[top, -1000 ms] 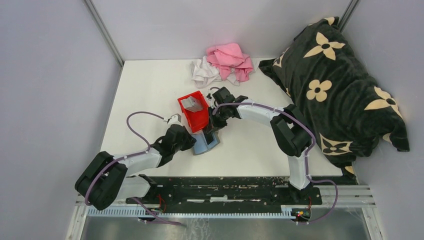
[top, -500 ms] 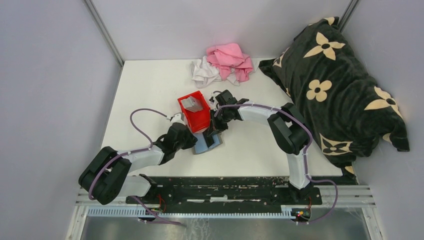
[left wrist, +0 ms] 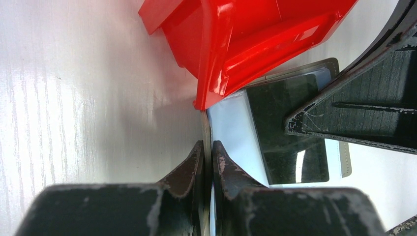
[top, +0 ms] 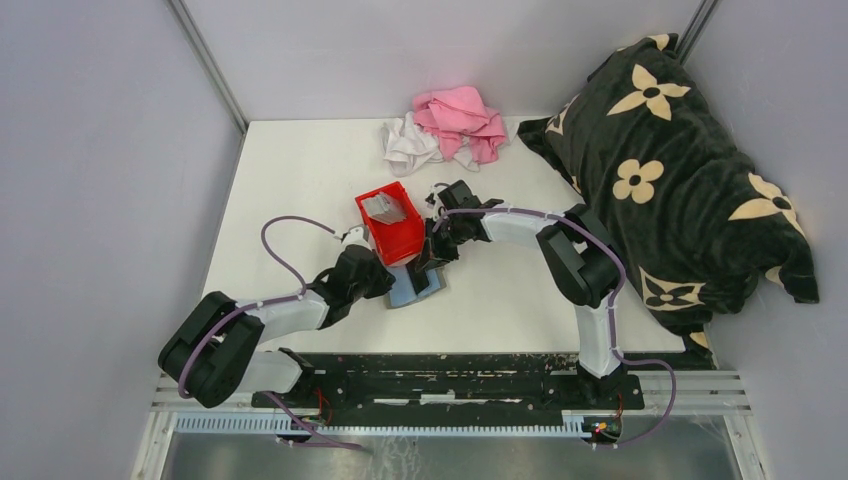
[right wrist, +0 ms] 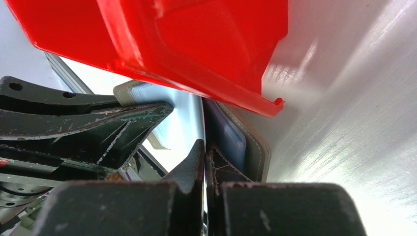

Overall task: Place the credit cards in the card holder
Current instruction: Insert the credit card into the card holder.

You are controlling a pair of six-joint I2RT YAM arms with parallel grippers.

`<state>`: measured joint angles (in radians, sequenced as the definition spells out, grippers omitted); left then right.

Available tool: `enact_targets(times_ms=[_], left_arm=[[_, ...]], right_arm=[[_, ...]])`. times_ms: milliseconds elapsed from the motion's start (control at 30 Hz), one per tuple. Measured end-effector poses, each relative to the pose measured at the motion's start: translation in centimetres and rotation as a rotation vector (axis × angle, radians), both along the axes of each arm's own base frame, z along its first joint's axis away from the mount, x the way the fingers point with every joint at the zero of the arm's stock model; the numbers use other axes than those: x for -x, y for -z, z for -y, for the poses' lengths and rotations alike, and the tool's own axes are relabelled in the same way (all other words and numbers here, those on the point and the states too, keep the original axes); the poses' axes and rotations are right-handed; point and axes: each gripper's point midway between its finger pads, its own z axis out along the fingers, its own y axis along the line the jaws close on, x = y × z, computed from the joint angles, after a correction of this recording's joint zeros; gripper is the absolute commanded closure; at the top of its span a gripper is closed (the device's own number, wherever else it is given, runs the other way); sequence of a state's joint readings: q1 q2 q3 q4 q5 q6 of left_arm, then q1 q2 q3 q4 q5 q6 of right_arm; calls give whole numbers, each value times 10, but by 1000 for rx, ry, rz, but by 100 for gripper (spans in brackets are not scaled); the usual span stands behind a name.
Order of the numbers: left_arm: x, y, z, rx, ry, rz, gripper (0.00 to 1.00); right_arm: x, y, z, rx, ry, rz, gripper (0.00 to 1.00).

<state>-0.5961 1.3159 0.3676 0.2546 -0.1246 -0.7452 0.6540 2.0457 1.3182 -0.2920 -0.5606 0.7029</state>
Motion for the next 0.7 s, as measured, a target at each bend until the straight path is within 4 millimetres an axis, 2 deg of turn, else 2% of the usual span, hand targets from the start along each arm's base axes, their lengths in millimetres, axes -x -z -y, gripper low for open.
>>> enact_targets(times_ms=[700], left_arm=[[0, 2, -1, -8, 4, -1, 97]], right_arm=[[0, -1, 4, -26, 40, -11, 99]])
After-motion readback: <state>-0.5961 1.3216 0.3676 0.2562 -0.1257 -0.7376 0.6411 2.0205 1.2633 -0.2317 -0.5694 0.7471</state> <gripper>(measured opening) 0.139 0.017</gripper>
